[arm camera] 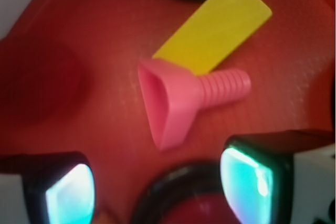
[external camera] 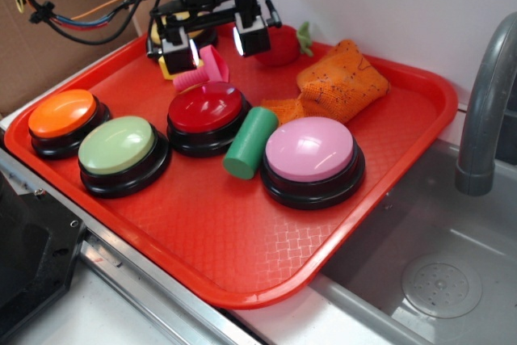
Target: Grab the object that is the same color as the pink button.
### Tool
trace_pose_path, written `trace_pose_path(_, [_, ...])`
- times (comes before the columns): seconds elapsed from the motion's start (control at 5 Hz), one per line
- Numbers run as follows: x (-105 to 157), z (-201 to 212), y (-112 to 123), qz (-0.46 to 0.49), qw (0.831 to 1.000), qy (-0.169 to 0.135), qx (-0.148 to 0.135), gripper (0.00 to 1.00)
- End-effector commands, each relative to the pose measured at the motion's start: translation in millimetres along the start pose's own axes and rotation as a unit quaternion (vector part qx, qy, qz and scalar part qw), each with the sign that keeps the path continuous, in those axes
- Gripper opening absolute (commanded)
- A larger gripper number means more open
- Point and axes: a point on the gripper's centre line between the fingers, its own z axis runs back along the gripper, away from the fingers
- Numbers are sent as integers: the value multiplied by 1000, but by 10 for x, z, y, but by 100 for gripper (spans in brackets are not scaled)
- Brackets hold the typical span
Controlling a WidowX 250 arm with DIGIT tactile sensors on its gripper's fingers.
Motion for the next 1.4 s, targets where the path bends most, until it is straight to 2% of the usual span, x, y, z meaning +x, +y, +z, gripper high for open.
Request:
trace_pose_path(0.0, [236,-59,165,28,999,-24,1,100])
trace_pose_path(0.2, [254,-137,156,19,1000,-22,1,100])
trace_pose_path(0.4, [238,-127,148,18,999,-28,-2,0])
trace_pose_path(0.8, [233,-116,154,8,999,-31,-4,0])
trace_pose_path(1.2, [259,72,144,-55,998,-37,7,0])
